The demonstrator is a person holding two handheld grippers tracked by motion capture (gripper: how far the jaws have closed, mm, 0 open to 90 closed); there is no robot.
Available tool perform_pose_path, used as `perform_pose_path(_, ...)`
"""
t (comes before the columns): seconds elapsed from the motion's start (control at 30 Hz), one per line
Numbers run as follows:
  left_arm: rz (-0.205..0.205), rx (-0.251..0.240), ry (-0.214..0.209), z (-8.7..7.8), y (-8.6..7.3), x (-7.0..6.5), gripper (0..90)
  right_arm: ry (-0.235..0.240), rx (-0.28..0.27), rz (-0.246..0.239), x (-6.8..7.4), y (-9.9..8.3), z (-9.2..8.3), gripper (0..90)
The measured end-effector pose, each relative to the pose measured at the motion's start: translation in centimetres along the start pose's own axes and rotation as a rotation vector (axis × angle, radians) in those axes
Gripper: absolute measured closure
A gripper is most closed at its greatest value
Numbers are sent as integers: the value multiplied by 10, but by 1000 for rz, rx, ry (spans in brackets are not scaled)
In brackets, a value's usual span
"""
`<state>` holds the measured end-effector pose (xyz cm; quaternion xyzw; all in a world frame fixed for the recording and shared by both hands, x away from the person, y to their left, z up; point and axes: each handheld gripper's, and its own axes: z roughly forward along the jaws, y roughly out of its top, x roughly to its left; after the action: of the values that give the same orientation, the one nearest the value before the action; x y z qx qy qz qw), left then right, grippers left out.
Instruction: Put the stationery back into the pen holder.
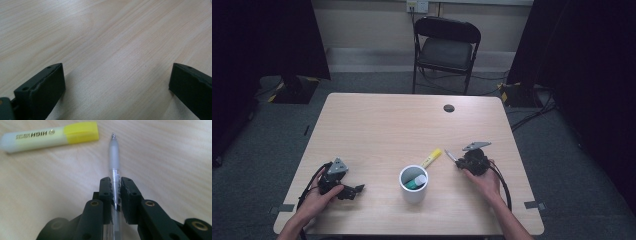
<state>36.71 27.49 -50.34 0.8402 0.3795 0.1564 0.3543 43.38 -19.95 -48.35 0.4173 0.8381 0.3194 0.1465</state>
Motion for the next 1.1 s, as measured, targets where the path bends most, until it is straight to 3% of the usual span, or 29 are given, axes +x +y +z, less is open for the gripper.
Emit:
perform_pose_path(0.23,-1,1,2,0,0,0,0,32,21,-52,12,-26,-25,793)
perform_pose_path(0.37,0,0,3,0,0,0,0,46,21,-36,16,-34,-32,772)
perform_pose_path(0.53,0,0,2,0,0,0,0,56,20,-26,16,-28,-26,720)
perform_pose_path(0.73,0,0,3,0,0,0,0,70,12,-33,15,-15,-14,720)
perform_pose_path(0.97,-1,-1,3,0,0,0,0,52,1,-57,16,-6,-4,749)
perform_pose_path(1.1,-1,-1,2,0,0,0,0,55,-7,-34,10,-5,-3,751)
